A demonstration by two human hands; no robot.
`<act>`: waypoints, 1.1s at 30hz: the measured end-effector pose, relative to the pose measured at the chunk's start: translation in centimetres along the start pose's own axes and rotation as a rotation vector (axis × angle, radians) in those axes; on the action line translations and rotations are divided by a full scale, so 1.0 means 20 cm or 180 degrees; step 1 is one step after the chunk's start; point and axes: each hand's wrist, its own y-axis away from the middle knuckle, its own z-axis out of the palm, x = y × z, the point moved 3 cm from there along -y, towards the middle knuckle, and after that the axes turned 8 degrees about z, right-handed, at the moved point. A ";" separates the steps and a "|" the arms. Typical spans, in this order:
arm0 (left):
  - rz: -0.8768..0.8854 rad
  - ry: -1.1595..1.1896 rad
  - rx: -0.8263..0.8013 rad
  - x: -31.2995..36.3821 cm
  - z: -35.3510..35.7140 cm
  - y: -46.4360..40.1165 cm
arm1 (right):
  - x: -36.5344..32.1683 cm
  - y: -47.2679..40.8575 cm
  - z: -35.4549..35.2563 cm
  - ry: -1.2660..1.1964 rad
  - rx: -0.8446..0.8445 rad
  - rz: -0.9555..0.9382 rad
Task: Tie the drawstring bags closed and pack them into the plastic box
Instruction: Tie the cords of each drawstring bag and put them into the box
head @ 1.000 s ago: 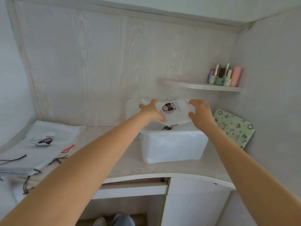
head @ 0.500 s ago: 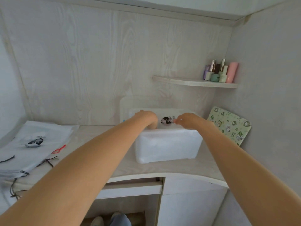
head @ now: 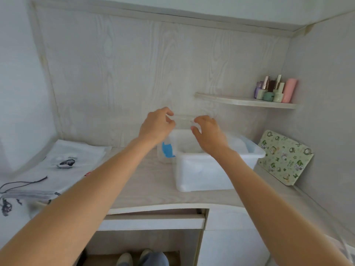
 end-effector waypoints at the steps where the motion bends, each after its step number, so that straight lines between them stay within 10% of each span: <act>1: -0.0035 -0.0017 0.0224 -0.05 -0.07 0.03 | -0.08 0.01 0.02 -0.0098 0.0117 -0.0098; 11: -0.0682 -0.0428 0.1126 -0.74 -0.67 0.36 | -0.87 0.15 0.63 -0.0691 -0.0223 -0.0559; 25: -0.1437 -0.0613 -0.0706 -1.54 -0.76 0.67 | -1.32 0.34 1.35 -0.1117 -0.2568 -0.0276; 33: -0.1220 -0.0297 -0.0496 -1.60 -0.77 0.76 | -1.31 0.35 1.34 -0.1180 -0.2362 -0.0734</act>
